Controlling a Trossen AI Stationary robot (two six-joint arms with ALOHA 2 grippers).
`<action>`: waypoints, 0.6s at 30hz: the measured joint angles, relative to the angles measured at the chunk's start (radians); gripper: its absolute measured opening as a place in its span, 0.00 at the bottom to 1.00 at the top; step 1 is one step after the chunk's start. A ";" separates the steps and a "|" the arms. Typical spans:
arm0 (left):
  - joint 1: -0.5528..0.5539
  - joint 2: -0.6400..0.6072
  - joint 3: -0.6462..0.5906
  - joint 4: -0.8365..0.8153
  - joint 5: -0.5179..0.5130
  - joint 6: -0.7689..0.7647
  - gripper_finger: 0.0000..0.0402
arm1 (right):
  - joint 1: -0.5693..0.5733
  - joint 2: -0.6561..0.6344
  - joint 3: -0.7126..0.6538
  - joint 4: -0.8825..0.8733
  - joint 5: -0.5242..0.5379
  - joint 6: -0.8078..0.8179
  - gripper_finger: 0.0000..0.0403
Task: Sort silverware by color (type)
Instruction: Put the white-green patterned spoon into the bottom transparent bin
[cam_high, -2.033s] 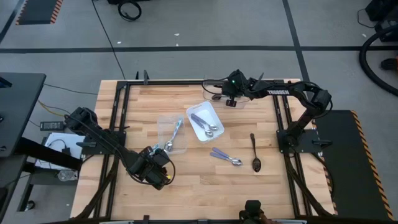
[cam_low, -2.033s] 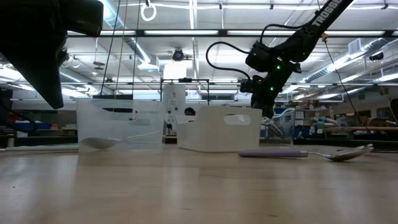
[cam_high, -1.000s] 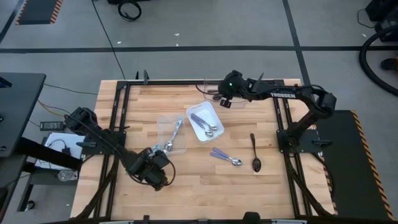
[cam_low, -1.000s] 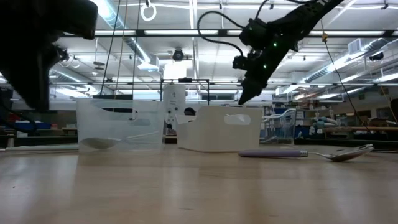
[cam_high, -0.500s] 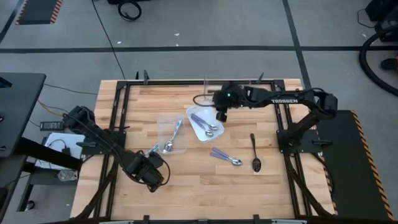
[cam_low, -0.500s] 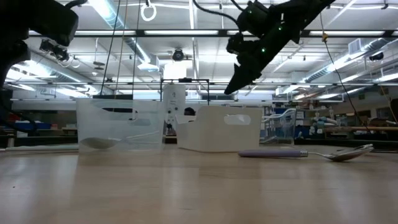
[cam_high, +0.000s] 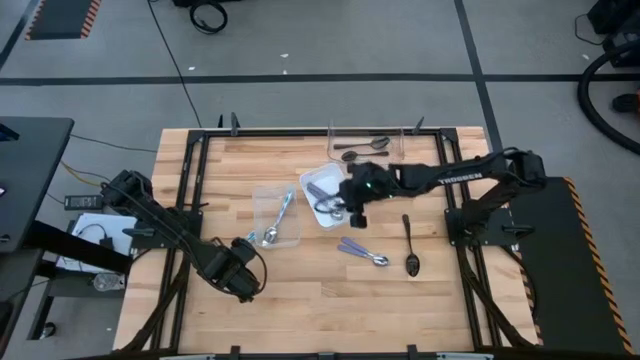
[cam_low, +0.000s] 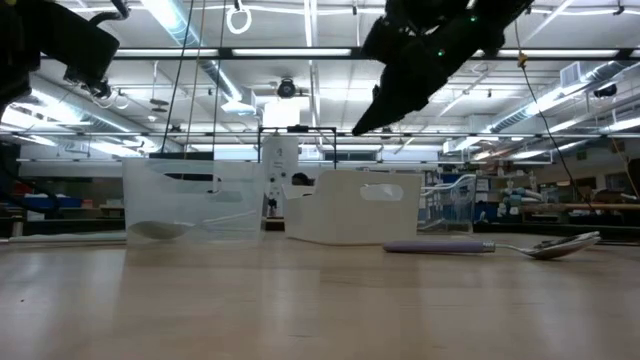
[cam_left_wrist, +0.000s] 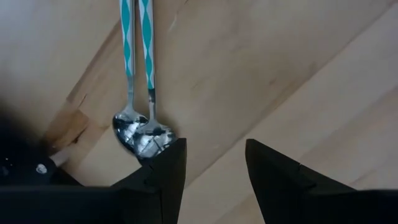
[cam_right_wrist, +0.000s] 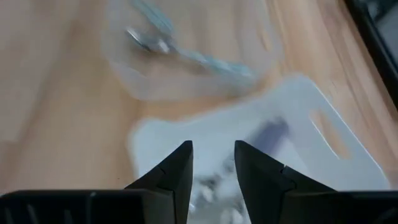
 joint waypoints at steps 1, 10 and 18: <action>0.000 0.000 0.000 0.000 0.000 -0.005 0.43 | 0.017 -0.011 -0.023 0.048 -0.001 0.003 0.32; 0.001 0.002 -0.001 -0.003 -0.162 -0.050 0.43 | 0.133 -0.036 -0.137 0.198 0.055 0.057 0.31; 0.001 0.002 -0.001 -0.083 -0.201 -0.084 0.43 | 0.237 -0.045 -0.213 0.335 0.104 0.105 0.31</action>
